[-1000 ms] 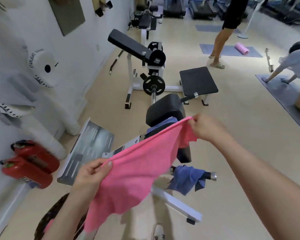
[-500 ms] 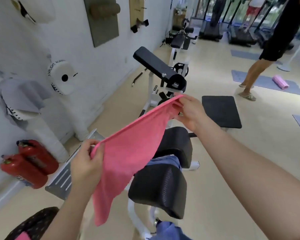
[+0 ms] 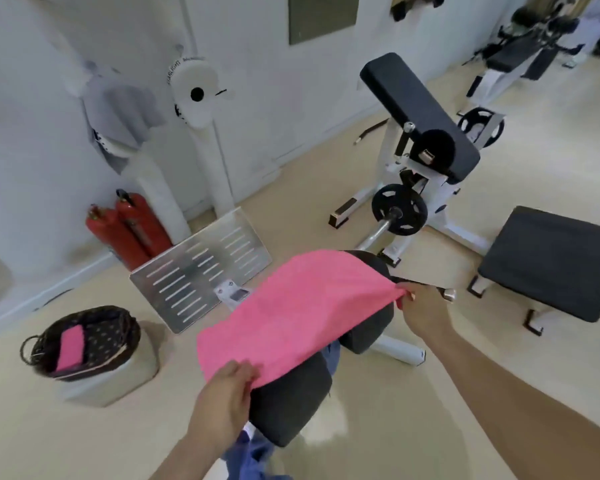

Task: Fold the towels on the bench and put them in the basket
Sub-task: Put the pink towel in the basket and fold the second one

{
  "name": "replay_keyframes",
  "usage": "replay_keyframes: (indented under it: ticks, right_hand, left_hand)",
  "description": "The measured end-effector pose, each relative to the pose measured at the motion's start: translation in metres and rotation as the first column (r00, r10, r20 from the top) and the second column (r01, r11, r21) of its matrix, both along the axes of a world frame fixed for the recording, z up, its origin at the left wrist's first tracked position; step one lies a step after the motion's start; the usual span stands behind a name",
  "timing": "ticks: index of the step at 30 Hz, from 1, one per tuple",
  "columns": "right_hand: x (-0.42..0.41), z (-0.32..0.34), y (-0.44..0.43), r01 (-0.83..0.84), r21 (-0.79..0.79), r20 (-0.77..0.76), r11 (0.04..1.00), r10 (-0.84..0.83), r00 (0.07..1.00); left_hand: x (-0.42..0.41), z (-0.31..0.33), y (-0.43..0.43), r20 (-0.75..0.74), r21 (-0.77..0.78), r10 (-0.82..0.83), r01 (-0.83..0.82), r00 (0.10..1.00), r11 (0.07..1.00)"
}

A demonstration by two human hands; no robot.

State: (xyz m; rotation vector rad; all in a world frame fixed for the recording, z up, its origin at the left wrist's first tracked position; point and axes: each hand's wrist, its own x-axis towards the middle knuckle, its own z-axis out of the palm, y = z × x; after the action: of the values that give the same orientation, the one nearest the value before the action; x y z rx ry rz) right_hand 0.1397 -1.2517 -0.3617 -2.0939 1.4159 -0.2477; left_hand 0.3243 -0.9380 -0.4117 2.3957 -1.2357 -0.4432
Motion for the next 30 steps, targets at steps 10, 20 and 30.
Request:
replay_keyframes:
  ticks: [10,20,30]
  right_hand:
    - [-0.016,-0.033,0.006,0.217,0.741,0.182,0.635,-0.501,0.846]
    - [-0.001,-0.053,-0.014,0.239,0.873,0.13,0.426,-0.675,0.726]
    - [0.06,-0.087,-0.069,0.158,0.417,-0.06,0.895,-0.146,0.987]
  left_hand:
    - [-0.022,-0.029,-0.022,-0.233,0.373,-0.255,0.329,0.938,0.868]
    - [0.006,0.028,-0.179,-0.326,0.046,-0.085,0.106,0.941,0.993]
    - [0.051,-0.055,-0.382,-0.243,0.126,-0.028,0.06,0.97,0.99]
